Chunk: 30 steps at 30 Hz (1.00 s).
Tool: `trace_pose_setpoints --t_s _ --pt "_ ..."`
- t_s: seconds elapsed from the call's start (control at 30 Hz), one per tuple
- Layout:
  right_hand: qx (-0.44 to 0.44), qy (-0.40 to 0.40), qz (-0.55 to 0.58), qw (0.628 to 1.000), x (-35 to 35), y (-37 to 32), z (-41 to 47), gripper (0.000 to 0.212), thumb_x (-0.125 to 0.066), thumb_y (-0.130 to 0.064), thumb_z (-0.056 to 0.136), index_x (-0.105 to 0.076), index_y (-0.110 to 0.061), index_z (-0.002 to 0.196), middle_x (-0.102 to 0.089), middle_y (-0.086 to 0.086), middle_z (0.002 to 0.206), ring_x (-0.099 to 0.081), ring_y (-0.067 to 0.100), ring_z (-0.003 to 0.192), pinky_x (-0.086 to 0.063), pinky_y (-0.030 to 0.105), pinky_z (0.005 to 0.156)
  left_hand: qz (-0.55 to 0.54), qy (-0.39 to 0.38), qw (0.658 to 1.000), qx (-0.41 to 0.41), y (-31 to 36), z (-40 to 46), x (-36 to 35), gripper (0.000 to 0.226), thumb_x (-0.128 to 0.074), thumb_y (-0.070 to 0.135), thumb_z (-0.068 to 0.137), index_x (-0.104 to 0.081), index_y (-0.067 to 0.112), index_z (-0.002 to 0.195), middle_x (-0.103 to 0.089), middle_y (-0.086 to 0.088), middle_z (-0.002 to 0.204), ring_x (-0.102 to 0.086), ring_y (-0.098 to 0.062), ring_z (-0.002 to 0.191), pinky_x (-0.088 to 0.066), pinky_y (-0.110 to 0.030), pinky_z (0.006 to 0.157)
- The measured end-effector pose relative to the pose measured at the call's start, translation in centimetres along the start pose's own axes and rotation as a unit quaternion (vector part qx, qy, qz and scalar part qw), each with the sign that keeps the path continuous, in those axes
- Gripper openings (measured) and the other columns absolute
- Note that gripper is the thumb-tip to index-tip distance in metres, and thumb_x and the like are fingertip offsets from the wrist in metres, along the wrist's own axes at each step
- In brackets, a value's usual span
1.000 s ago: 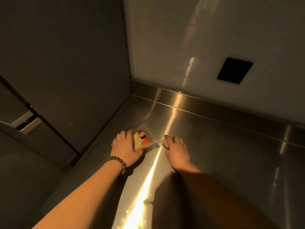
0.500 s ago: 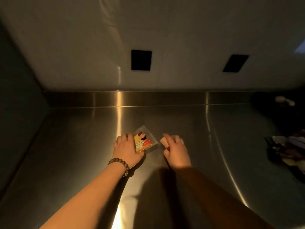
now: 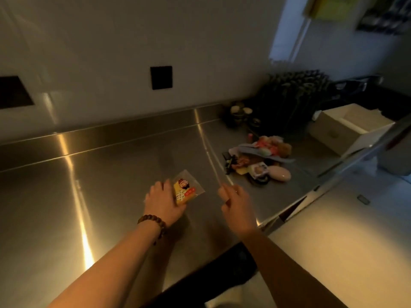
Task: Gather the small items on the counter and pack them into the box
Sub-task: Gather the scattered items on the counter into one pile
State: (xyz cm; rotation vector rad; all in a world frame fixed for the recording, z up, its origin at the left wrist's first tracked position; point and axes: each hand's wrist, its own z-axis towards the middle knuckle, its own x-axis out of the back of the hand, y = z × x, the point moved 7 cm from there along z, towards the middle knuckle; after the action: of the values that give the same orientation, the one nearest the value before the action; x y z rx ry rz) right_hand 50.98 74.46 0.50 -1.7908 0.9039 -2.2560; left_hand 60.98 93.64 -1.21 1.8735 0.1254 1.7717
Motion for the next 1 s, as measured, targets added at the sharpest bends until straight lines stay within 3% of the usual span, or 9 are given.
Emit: trace_pose_setpoints --t_s 0.2,0.37,0.6,0.8,1.0 --pt "-0.021 -0.001 -0.018 1.0 6.7 12.2 -0.2 0.053 -0.055 -0.016 0.089 -0.039 -0.027 0.138 -0.04 0.002 0.137 -0.042 0.019 0.123 -0.039 0.032 0.101 0.003 -0.012 1.0 -0.014 11.2 0.3 -5.4 0.082 -0.065 0.056 0.072 -0.033 0.018 0.137 -0.041 -0.006 0.125 -0.04 -0.024 0.115 -0.038 -0.042 0.101" --pt "-0.003 0.015 -0.001 1.0 9.7 17.3 0.2 0.049 -0.057 -0.017 0.088 -0.043 -0.026 0.135 -0.043 0.002 0.133 -0.045 0.015 0.116 -0.04 0.025 0.095 0.016 -0.02 1.0 -0.009 16.5 1.2 -8.1 0.08 -0.063 0.056 0.074 -0.033 0.017 0.136 -0.04 -0.006 0.126 -0.039 -0.025 0.117 -0.037 -0.042 0.101" --pt "0.009 0.018 -0.013 1.0 11.0 22.3 3.5 0.046 -0.057 -0.018 0.089 -0.046 -0.022 0.133 -0.046 0.005 0.13 -0.046 0.016 0.113 -0.04 0.024 0.092 0.005 0.011 1.0 0.028 19.9 5.1 -11.0 0.075 -0.066 0.053 0.073 -0.039 0.015 0.131 -0.042 -0.008 0.123 -0.04 -0.026 0.115 -0.038 -0.042 0.099" --pt "0.03 0.012 -0.007 0.999 11.3 24.9 10.5 0.046 -0.058 -0.02 0.089 -0.045 -0.024 0.133 -0.045 0.002 0.13 -0.045 0.013 0.112 -0.035 0.021 0.09 0.01 0.05 0.997 0.057 21.4 10.3 -13.5 0.082 -0.063 0.061 0.074 -0.034 0.014 0.134 -0.04 -0.01 0.13 -0.038 -0.028 0.12 -0.038 -0.043 0.102" --pt "0.087 0.018 0.001 0.996 12.0 24.3 19.4 0.044 -0.061 -0.019 0.086 -0.051 -0.02 0.129 -0.047 0.007 0.129 -0.05 0.022 0.111 -0.046 0.035 0.091 -0.003 0.086 0.993 0.085 22.1 15.1 -13.6 0.088 -0.063 0.067 0.07 -0.035 0.014 0.133 -0.041 -0.01 0.126 -0.04 -0.028 0.115 -0.039 -0.041 0.098"
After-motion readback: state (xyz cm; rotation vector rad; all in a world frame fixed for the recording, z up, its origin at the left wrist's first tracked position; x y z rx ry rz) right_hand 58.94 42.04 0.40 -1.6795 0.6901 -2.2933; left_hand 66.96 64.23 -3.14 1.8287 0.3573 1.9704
